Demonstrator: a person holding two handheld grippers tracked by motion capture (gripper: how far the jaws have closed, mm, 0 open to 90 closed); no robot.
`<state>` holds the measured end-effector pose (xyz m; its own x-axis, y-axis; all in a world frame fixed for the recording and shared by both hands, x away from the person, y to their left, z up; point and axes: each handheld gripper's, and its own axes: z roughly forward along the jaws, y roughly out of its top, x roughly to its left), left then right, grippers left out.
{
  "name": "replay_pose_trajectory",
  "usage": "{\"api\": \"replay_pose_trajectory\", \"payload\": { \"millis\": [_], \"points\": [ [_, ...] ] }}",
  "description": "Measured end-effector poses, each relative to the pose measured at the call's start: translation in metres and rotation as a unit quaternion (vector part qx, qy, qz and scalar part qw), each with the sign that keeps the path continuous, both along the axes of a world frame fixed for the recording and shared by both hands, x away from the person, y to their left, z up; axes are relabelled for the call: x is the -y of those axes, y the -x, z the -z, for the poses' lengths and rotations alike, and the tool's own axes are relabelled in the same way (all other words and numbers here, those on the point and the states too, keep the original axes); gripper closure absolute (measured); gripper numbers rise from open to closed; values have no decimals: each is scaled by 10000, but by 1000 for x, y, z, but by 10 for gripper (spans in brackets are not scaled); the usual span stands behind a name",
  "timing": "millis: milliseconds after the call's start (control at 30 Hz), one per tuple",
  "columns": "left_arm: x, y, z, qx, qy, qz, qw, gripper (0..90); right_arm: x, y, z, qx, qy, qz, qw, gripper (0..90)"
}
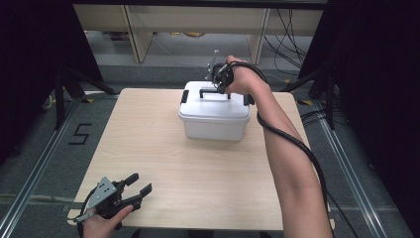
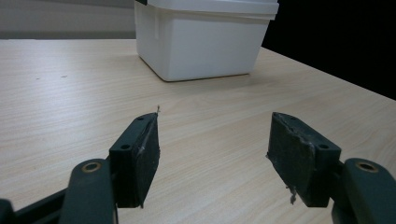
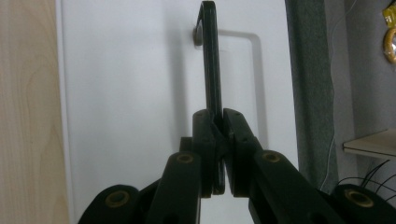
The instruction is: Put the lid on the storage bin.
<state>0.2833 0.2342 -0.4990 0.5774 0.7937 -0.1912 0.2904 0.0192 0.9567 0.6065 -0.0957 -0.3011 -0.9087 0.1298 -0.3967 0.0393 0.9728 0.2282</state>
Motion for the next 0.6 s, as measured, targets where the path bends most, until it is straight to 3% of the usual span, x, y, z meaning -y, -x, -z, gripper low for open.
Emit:
{"api": "replay_pose_trajectory", "payload": {
  "millis": [133,267,433,567,600],
  "points": [
    [0,-1,1,1,4,-7,10000,332,2,-1,0,-29,-68,8,10000,849],
    [0,0,1,-6,-6,-16,10000,332,5,1,-5,-116,-334,51,9994,848],
    [-1,0,1,15,2,-11,10000,332,6,0,-6,-124,-337,52,9993,848],
    [-1,0,1,-3,-3,-34,10000,332,8,3,-8,-263,-563,219,9978,849],
    [-1,0,1,3,10,-28,10000,332,8,2,-8,-228,-600,118,9979,849]
  ]
}}
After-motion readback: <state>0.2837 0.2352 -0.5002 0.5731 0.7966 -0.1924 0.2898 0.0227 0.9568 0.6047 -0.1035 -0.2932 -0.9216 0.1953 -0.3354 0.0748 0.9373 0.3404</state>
